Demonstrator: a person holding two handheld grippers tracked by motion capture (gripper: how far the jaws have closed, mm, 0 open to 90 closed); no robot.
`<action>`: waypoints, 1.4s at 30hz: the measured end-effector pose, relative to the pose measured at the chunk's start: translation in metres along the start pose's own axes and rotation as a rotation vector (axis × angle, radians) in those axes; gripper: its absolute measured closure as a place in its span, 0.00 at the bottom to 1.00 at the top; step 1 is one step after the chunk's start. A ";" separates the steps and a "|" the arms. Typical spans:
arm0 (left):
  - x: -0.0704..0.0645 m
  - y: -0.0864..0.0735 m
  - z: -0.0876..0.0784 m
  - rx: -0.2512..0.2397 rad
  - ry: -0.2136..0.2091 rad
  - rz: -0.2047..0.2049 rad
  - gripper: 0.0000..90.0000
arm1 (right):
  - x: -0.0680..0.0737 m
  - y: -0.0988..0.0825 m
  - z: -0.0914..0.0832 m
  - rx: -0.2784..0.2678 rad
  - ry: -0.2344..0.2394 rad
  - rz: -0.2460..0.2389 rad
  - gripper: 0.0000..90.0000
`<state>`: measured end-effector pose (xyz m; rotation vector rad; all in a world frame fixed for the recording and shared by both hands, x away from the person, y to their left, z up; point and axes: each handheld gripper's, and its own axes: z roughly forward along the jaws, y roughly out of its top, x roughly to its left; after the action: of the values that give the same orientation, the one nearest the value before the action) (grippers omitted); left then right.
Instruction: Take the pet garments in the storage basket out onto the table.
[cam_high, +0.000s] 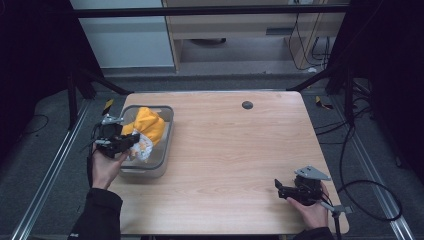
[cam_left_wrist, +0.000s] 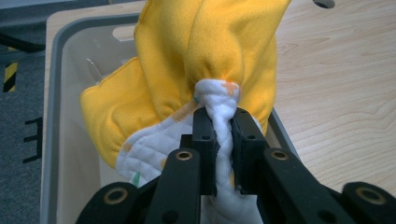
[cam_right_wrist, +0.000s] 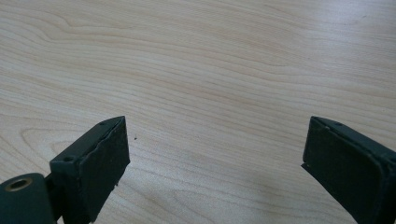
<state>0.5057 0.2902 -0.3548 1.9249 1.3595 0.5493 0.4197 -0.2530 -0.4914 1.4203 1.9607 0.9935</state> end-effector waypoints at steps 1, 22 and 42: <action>0.000 0.000 -0.002 -0.005 0.002 0.002 0.90 | 0.000 0.000 0.000 -0.001 -0.001 0.000 0.08; -0.020 0.008 -0.030 -0.072 -0.040 0.057 0.90 | 0.001 0.000 -0.001 -0.008 0.001 -0.006 0.08; -0.059 0.016 -0.041 -0.092 -0.116 0.152 0.90 | 0.000 0.000 -0.001 -0.011 -0.005 -0.013 0.08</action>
<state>0.4663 0.2446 -0.3121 1.9632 1.1026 0.5543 0.4190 -0.2528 -0.4910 1.4008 1.9559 0.9920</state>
